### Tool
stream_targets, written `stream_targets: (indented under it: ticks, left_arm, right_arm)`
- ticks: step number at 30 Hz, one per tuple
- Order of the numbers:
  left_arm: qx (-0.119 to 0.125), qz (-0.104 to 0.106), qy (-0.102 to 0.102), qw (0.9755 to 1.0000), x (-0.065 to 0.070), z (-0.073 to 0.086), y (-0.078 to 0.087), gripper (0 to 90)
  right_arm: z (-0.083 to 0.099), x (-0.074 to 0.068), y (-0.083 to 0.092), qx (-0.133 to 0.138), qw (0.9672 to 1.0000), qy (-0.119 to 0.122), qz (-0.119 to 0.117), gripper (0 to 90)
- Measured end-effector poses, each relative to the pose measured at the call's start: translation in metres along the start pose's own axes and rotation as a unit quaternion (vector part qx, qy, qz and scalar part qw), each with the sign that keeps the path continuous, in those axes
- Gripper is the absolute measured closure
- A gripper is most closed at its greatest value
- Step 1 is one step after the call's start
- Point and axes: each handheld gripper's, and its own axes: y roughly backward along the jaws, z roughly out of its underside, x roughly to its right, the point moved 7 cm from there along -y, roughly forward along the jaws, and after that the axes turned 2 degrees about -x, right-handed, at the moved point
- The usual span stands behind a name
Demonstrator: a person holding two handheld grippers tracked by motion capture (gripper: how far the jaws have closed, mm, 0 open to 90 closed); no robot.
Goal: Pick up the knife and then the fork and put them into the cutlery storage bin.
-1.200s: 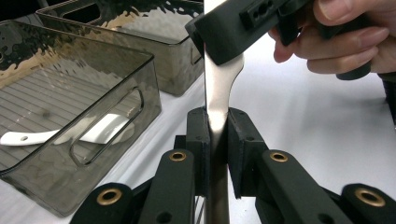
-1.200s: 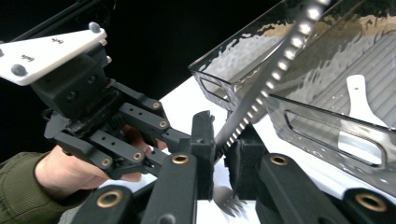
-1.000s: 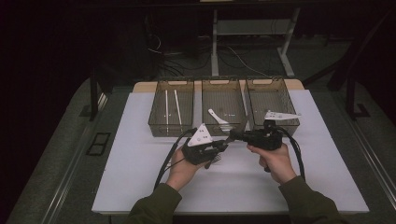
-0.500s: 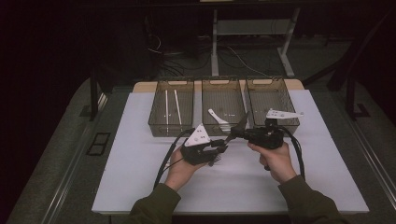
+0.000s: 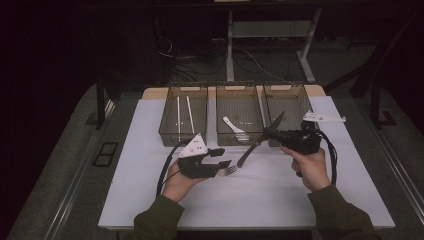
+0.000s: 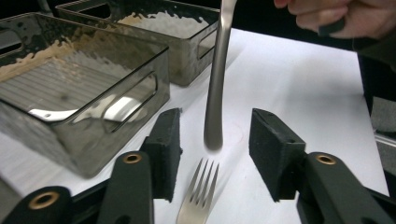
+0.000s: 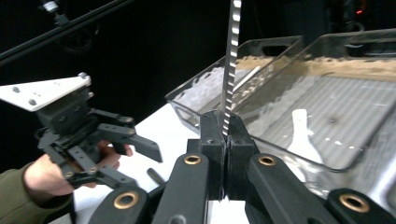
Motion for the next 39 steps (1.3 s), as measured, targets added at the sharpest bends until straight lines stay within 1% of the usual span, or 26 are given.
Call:
stream_targets:
  ticks: [6, 7, 9, 10, 13, 16, 18, 20, 21, 23, 27, 29, 31, 34, 37, 39]
  left_arm:
    - [-0.001, -0.005, 0.002, 1.0, -0.004, 0.009, 0.014, 46.9]
    - [-0.004, -0.004, 0.0, 1.0, -0.005, 0.012, 0.017, 46.0]
    - [-0.007, -0.01, -0.002, 0.9999, -0.006, 0.017, 0.023, 44.2]
    - [-0.01, -0.01, 0.0, 0.9999, -0.007, 0.021, 0.026, 43.8]
    - [-0.007, -0.02, 0.005, 0.9998, -0.01, 0.029, 0.036, 40.7]
    - [-0.01, -0.022, 0.012, 0.9996, -0.012, 0.037, 0.045, 37.8]
    - [-0.009, -0.022, 0.02, 0.9995, -0.013, 0.042, 0.049, 35.6]
    - [-0.007, -0.023, 0.029, 0.9993, -0.013, 0.046, 0.053, 32.9]
    - [-0.005, -0.023, 0.036, 0.9991, -0.012, 0.047, 0.054, 31.0]
    - [-0.006, -0.032, 0.04, 0.9987, -0.013, 0.051, 0.058, 26.2]
    - [-0.003, -0.042, 0.052, 0.9977, -0.015, 0.058, 0.063, 19.8]
    - [0.0, -0.048, 0.06, 0.997, -0.016, 0.061, 0.066, 14.3]
    - [0.001, -0.051, 0.059, 0.997, -0.016, 0.064, 0.068, 12.5]
    - [-0.009, -0.061, 0.06, 0.9963, -0.018, 0.066, 0.067, 7.8]
    - [-0.01, -0.059, 0.062, 0.9962, -0.018, 0.067, 0.066, 3.9]
    - [-0.01, -0.058, 0.06, 0.9964, -0.017, 0.067, 0.066, 2.1]
  right_arm:
    - [-0.007, 0.01, 0.014, 0.013, 0.9997, 0.003, 0.02, 88.2]
    - [-0.008, 0.012, 0.016, 0.014, 0.9997, 0.003, 0.022, 88.2]
    - [-0.01, 0.016, 0.021, 0.017, 0.9994, 0.002, 0.029, 88.1]
    - [-0.011, 0.017, 0.023, 0.019, 0.9993, 0.001, 0.031, 88.2]
    - [-0.013, 0.022, 0.029, 0.024, 0.999, 0.0, 0.038, 88.2]
    - [-0.016, 0.026, 0.034, 0.028, 0.9986, 0.0, 0.045, 88.2]
    - [-0.018, 0.029, 0.038, 0.032, 0.9982, -0.005, 0.05, 88.2]
    - [-0.02, 0.031, 0.042, 0.034, 0.998, -0.004, 0.053, 88.2]
    - [-0.021, 0.032, 0.043, 0.036, 0.9978, -0.005, 0.055, 88.2]
    - [-0.024, 0.034, 0.047, 0.039, 0.9975, -0.004, 0.058, 88.2]
    - [-0.032, 0.039, 0.053, 0.046, 0.9968, -0.005, 0.066, 88.2]
    - [-0.035, 0.041, 0.056, 0.05, 0.9963, -0.006, 0.07, 88.1]
    - [-0.039, 0.045, 0.06, 0.055, 0.9957, -0.006, 0.074, 88.2]
    - [-0.046, 0.049, 0.065, 0.062, 0.9948, -0.009, 0.08, 88.2]
    - [-0.053, 0.054, 0.071, 0.071, 0.9936, -0.01, 0.088, 88.2]
    - [-0.057, 0.058, 0.074, 0.076, 0.9927, -0.011, 0.093, 88.1]
